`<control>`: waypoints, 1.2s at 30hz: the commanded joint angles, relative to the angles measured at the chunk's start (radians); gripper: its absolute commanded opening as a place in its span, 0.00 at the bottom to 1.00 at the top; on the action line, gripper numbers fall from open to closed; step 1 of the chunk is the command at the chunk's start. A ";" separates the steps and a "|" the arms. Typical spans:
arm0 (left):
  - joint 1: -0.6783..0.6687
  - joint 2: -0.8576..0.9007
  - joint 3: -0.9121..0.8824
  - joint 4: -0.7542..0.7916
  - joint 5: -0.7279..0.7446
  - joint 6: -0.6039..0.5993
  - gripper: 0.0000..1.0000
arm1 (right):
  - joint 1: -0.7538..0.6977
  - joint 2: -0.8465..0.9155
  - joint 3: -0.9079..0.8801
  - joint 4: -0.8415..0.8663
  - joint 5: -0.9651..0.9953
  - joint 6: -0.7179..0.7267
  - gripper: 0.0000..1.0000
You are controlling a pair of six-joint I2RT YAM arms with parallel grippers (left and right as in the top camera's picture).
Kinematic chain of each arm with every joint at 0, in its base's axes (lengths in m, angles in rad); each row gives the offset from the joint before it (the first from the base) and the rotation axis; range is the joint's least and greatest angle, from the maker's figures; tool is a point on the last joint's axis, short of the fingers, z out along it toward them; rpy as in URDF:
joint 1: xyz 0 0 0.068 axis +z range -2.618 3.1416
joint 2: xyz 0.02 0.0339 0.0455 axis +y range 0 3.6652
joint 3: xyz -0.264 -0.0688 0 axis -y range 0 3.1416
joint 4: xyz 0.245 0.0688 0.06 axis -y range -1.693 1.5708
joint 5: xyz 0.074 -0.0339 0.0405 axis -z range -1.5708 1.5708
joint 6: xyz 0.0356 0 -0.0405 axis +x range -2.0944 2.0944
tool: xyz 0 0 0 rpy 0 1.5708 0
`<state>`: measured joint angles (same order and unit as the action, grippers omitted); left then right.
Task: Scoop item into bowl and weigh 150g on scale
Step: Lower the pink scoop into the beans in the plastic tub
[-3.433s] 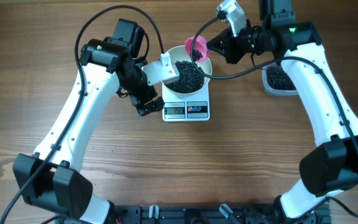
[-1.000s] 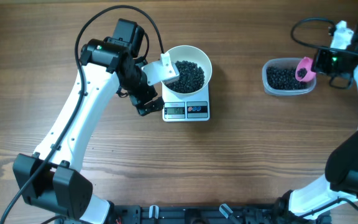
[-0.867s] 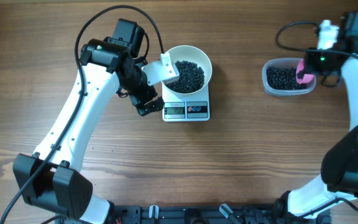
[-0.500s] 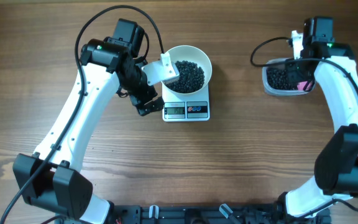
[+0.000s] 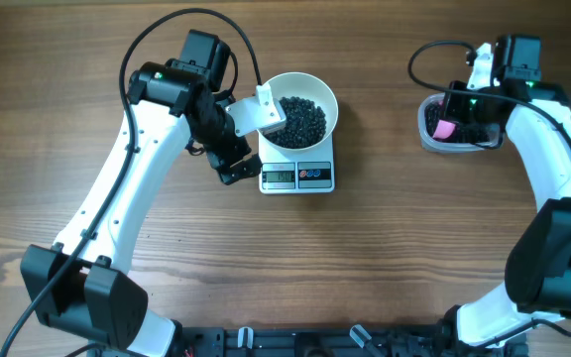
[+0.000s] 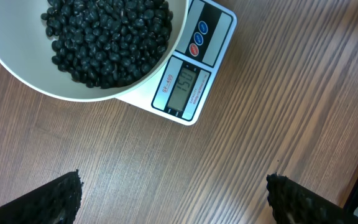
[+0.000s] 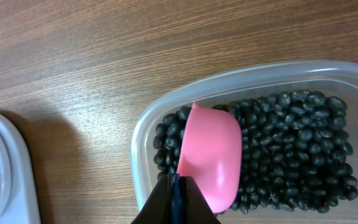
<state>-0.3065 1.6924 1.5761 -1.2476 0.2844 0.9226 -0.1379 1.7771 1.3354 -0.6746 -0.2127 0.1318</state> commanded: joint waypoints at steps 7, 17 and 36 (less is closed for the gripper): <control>0.002 0.013 -0.006 0.003 0.002 0.013 1.00 | -0.080 0.003 0.007 0.008 -0.107 0.025 0.38; 0.002 0.013 -0.006 0.003 0.002 0.013 1.00 | -0.080 0.003 0.007 0.049 0.002 0.026 0.53; 0.002 0.013 -0.006 0.003 0.002 0.013 1.00 | -0.082 0.003 0.006 0.599 0.030 -0.028 0.85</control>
<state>-0.3065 1.6928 1.5761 -1.2480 0.2844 0.9226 -0.2199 1.7775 1.3327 -0.1513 -0.0349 0.0589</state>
